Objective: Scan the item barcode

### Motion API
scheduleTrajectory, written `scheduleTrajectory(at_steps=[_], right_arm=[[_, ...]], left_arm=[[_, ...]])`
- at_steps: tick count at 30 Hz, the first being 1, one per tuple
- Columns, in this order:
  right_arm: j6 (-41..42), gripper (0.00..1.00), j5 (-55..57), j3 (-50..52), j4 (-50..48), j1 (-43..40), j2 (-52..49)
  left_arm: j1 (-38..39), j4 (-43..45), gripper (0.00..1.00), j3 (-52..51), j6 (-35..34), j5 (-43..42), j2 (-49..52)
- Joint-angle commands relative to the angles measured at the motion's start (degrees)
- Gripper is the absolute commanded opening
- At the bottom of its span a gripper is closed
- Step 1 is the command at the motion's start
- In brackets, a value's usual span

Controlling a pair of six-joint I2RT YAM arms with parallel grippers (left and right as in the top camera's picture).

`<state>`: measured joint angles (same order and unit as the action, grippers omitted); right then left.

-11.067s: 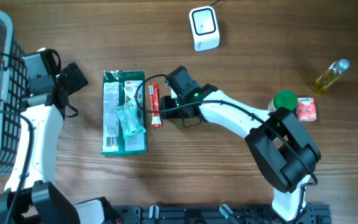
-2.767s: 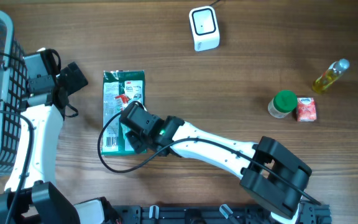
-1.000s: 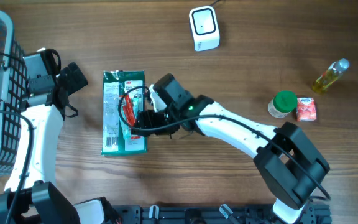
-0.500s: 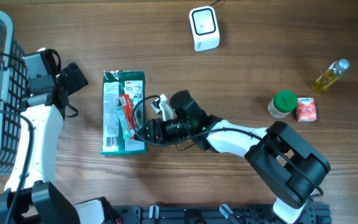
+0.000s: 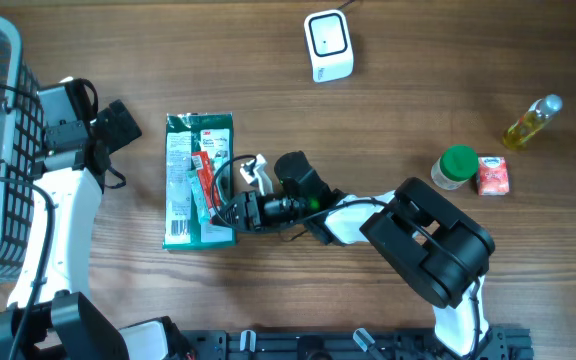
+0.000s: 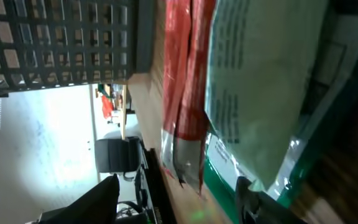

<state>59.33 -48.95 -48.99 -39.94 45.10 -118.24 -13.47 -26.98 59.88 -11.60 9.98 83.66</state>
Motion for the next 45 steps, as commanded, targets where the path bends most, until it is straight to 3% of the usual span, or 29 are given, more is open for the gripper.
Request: scheduleTrajectory(at_steps=[1, 17, 32, 40, 45], right_arm=[[0.7, 0.56, -1.0, 0.1, -0.9, -0.1, -0.7], [-0.7, 0.55, 5.5, 0.1, -1.6, 1.3, -0.7], [2.3, 0.36, 7.6, 0.1, -3.6, 1.5, -0.7], [2.1, 0.36, 12.4, 0.1, -2.3, 3.0, -0.7], [-0.5, 0.24, 13.6, 0.1, -1.5, 3.0, -0.7]], left_arm=[[-0.3, 0.2, 1.0, 0.6, 0.7, -0.1, -0.7], [-0.3, 0.2, 1.0, 0.6, 0.7, -0.1, -0.7], [-0.3, 0.2, 1.0, 0.6, 0.7, -0.1, -0.7], [-0.3, 0.2, 1.0, 0.6, 0.7, -0.1, -0.7], [-0.3, 0.2, 1.0, 0.6, 0.7, -0.1, -0.7]])
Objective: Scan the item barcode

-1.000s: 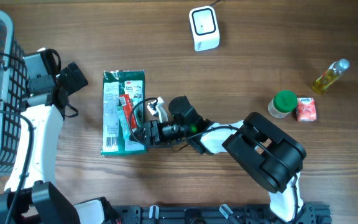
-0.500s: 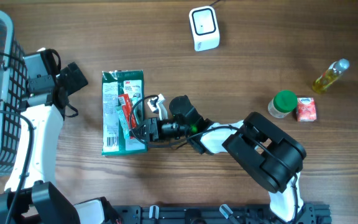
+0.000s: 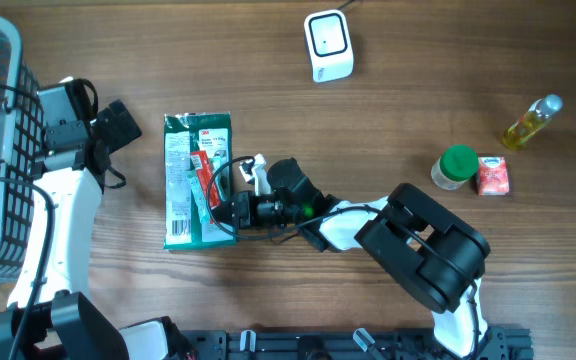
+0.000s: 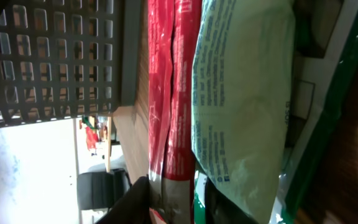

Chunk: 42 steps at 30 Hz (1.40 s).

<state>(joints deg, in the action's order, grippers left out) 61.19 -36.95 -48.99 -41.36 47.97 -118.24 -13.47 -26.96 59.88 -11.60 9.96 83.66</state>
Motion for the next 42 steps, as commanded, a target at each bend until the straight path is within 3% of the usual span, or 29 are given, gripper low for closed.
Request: scheduleTrajectory(at_steps=[1, 4, 8, 19, 33, 42], right_arm=[[-2.7, 0.22, 1.6, 0.1, -0.1, 0.1, -0.7], [-2.6, 0.22, 0.9, 0.1, 0.3, 0.1, -0.7], [-2.6, 0.04, -1.1, 0.1, 0.3, 0.1, -0.7], [-4.8, 0.05, -10.2, 0.0, -4.2, 0.1, 3.9], [-29.0, 0.04, 15.0, -0.7, 36.9, -0.3, 26.4], [-40.6, 0.04, 22.9, -10.1, 65.9, -5.0, 37.2]], left_arm=[[-0.3, 0.1, 1.0, 0.6, 0.7, -0.1, -0.7], [-0.3, 0.1, 1.0, 0.6, 0.7, -0.1, -0.7], [-0.3, 0.1, 1.0, 0.6, 0.7, -0.1, -0.7], [-0.3, 0.1, 1.0, 0.6, 0.7, -0.1, -0.7], [-0.3, 0.1, 1.0, 0.6, 0.7, -0.1, -0.7], [-0.3, 0.1, 1.0, 0.6, 0.7, -0.1, -0.7]])
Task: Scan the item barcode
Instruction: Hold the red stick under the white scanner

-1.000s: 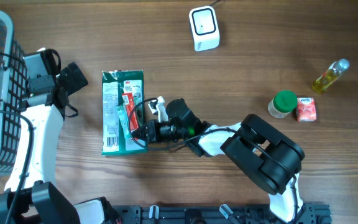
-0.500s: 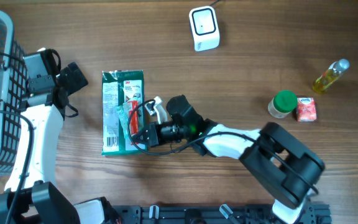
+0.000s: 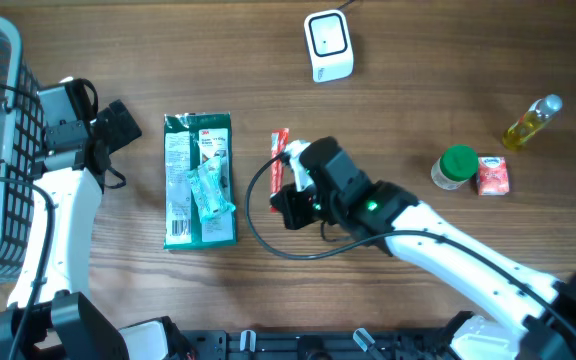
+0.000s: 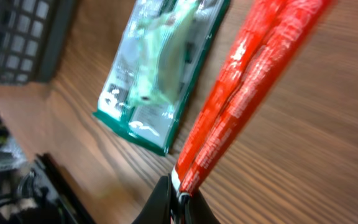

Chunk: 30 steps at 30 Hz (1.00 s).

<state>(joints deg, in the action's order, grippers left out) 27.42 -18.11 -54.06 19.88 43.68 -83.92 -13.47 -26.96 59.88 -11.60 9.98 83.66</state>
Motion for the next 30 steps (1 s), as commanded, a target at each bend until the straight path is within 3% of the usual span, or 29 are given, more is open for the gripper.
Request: scheduleTrajectory(at_steps=[1, 4, 7, 11, 15, 17, 20, 23, 30], right_arm=[[-8.5, 0.04, 5.7, -7.0, 8.9, -0.7, 2.8], [-12.5, 0.04, 14.9, -15.2, 23.6, -0.7, 2.8], [-15.2, 0.04, 22.1, -23.0, 32.5, -1.0, 2.8], [-24.4, 0.04, 34.5, -31.6, 35.6, -3.9, 2.8], [-47.3, 0.04, 50.8, -32.5, 28.4, -4.7, 2.2], [-64.1, 0.04, 61.9, -32.5, 21.3, -4.9, -0.3], [-77.1, 0.04, 66.7, -32.5, 14.7, -5.8, -4.5], [-84.5, 0.04, 69.0, -32.5, 8.1, -7.7, -10.2], [-89.1, 0.04, 73.0, -32.5, -7.8, -12.5, -26.8]], left_arm=[[-0.3, 0.1, 1.0, 0.6, 0.7, -0.1, -0.7], [-0.3, 0.1, 1.0, 0.6, 0.7, -0.1, -0.7], [-0.3, 0.1, 1.0, 0.6, 0.7, -0.1, -0.7], [-0.3, 0.1, 1.0, 0.6, 0.7, -0.1, -0.7], [-0.3, 0.1, 1.0, 0.6, 0.7, -0.1, -0.7], [-0.3, 0.1, 1.0, 0.6, 0.7, -0.1, -0.7], [-0.3, 0.1, 1.0, 0.6, 0.7, -0.1, -0.7], [-0.3, 0.1, 1.0, 0.6, 0.7, -0.1, -0.7], [-0.3, 0.1, 1.0, 0.6, 0.7, -0.1, -0.7]])
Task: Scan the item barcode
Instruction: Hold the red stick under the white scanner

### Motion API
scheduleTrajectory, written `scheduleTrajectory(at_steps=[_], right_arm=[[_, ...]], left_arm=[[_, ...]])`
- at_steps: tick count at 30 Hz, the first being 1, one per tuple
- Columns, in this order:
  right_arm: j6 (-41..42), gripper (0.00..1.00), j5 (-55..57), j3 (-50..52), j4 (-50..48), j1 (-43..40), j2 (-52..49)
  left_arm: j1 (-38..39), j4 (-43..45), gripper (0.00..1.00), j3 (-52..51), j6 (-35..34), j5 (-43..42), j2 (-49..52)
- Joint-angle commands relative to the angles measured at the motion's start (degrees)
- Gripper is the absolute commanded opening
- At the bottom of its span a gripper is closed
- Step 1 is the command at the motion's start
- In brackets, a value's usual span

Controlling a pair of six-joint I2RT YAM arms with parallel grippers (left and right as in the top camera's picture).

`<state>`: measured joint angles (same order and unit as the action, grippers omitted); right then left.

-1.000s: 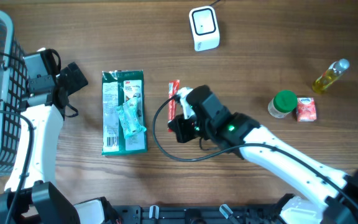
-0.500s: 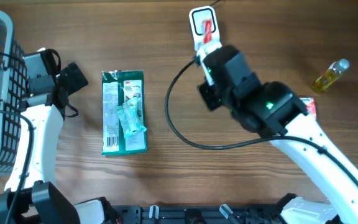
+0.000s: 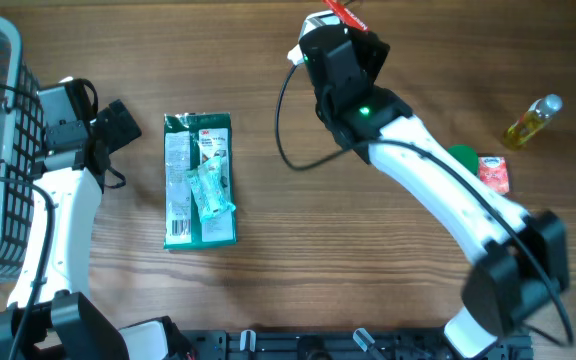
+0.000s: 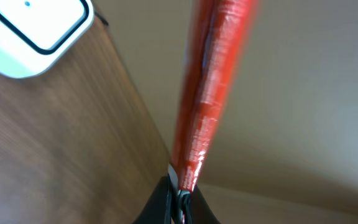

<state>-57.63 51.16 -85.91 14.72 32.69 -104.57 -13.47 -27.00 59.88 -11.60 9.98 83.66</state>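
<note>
My right gripper (image 4: 180, 188) is shut on the lower end of a long red stick packet (image 4: 211, 81), which points up and away from the wrist camera. The white barcode scanner (image 4: 33, 31) lies on the wood at the upper left of the right wrist view, to the left of the packet. Overhead, the right gripper (image 3: 333, 18) is at the table's far edge with the red packet (image 3: 349, 14) sticking out; the arm covers the scanner there. My left gripper (image 3: 118, 122) rests at the left, near the basket, holding nothing that I can see.
A green flat packet (image 3: 200, 180) with a pale sachet on it lies left of centre. A dark mesh basket stands at the left edge. At the right are an oil bottle (image 3: 531, 122), a green-lidded jar (image 3: 460, 158) and a small red carton (image 3: 494, 176).
My right gripper, still shut on the red packet, has moved from mid-table beside the green packet to the far edge over the scanner. The left arm has not moved.
My right gripper was low at the green packet's edge with the red packet lying on it. Then its fingers were closer round the red packet. Then it held the red packet clear, right of the green one. Now it holds it by the scanner.
</note>
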Motion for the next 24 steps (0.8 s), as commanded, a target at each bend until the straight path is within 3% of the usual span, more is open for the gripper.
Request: scheduleTrajectory(at_steps=[1, 8, 11, 18, 24], right_arm=[[-4.0, 0.04, 4.3, -0.7, -3.7, -1.8, -8.1], [-3.9, 0.04, 9.3, -0.7, -11.3, -3.2, -23.3], [-3.9, 0.04, 9.4, -0.7, -12.5, -3.2, -25.4], [-8.7, 0.04, 14.7, -0.7, -12.5, -3.0, -24.0], [2.4, 0.04, 16.2, -0.7, -8.8, -2.8, -10.9]], left_arm=[[-0.3, 0.2, 1.0, 0.6, 0.7, -0.1, -0.7], [-0.3, 0.2, 1.0, 0.6, 0.7, -0.1, -0.7], [-0.3, 0.2, 1.0, 0.6, 0.7, -0.1, -0.7], [-0.3, 0.2, 1.0, 0.6, 0.7, -0.1, -0.7], [-0.3, 0.2, 1.0, 0.6, 0.7, -0.1, -0.7]])
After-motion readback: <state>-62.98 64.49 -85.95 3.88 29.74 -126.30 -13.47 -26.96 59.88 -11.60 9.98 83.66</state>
